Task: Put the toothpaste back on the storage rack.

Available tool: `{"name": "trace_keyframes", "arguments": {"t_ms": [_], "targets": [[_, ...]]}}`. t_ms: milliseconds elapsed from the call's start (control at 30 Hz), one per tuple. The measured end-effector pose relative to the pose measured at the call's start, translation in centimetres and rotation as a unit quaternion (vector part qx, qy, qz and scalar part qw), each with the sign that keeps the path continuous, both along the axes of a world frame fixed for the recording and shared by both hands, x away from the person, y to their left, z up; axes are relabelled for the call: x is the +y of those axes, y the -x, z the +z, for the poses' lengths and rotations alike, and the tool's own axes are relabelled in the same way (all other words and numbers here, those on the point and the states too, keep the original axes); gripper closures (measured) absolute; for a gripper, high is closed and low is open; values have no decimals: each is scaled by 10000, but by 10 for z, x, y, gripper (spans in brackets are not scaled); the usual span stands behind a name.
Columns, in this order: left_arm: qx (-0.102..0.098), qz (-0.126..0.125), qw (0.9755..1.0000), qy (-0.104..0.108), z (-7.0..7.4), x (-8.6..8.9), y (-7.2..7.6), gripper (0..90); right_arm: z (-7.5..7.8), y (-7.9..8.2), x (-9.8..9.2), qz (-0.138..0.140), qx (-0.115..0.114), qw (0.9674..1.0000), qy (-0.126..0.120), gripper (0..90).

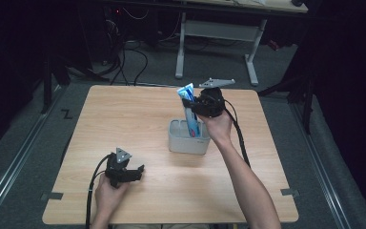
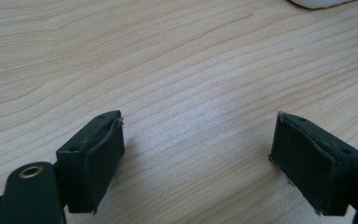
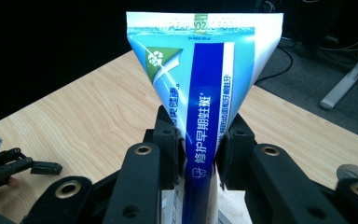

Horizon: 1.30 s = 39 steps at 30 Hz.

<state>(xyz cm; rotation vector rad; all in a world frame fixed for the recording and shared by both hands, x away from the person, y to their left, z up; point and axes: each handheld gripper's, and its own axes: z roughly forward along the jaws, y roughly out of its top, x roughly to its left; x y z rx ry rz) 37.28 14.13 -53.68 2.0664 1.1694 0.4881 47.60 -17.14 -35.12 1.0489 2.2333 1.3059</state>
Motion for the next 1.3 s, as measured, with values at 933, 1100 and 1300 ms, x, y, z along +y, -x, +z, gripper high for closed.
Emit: {"name": "trace_keyframes", "arguments": {"t_ms": [933, 1100, 1300], "targets": [[-3, 1, 10000, 5, 0, 0, 0, 175, -27, -3, -2, 34, 295, 9994, 162, 724], [-3, -1, 10000, 1, 0, 0, 0, 175, -31, -3, 3, 90, 286, 9993, 240, 725], [-6, -8, 10000, 3, 0, 0, 0, 174, -36, -4, 5, 44, 359, 9989, 299, 725]]}}
